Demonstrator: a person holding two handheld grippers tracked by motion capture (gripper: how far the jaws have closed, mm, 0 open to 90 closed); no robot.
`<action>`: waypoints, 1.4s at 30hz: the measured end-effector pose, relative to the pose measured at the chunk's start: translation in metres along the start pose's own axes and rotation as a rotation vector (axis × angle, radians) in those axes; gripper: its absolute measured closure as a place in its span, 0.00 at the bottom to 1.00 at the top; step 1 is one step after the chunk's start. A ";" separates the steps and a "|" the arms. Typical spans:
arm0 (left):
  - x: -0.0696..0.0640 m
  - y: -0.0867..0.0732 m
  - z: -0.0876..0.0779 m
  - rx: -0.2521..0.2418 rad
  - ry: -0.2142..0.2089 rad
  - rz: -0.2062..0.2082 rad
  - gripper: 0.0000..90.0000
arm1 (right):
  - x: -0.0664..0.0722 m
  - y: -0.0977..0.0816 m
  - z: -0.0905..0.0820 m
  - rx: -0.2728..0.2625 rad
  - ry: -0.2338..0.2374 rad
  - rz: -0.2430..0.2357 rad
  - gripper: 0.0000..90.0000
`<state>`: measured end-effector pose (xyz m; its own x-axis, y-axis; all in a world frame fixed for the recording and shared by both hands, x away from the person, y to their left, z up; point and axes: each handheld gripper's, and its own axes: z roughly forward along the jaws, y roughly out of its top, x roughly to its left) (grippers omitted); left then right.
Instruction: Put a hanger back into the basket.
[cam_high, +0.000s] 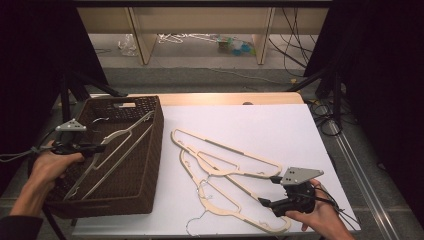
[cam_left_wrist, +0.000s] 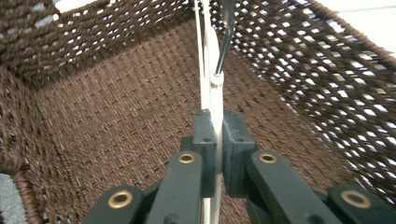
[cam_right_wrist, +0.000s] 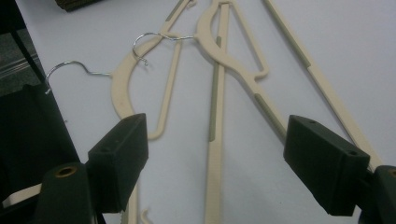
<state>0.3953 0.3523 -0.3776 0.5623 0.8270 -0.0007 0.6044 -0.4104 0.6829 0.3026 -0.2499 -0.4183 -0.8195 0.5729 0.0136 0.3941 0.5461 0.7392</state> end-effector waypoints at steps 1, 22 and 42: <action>0.001 -0.001 0.003 -0.011 0.015 -0.010 0.95 | 0.000 0.000 0.000 0.001 0.001 -0.002 0.25; 0.027 -0.009 0.016 0.024 0.209 -0.093 0.86 | -0.001 -0.003 0.004 0.005 0.003 -0.006 0.25; 0.020 -0.013 0.003 -0.005 0.265 -0.160 0.55 | -0.002 -0.005 0.007 0.012 0.006 0.002 0.25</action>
<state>0.3999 0.3729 -0.3889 0.2926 0.9528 0.0814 0.6702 -0.2651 0.6932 0.3049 -0.2492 -0.4263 -0.8209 0.5707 0.0189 0.4009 0.5523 0.7309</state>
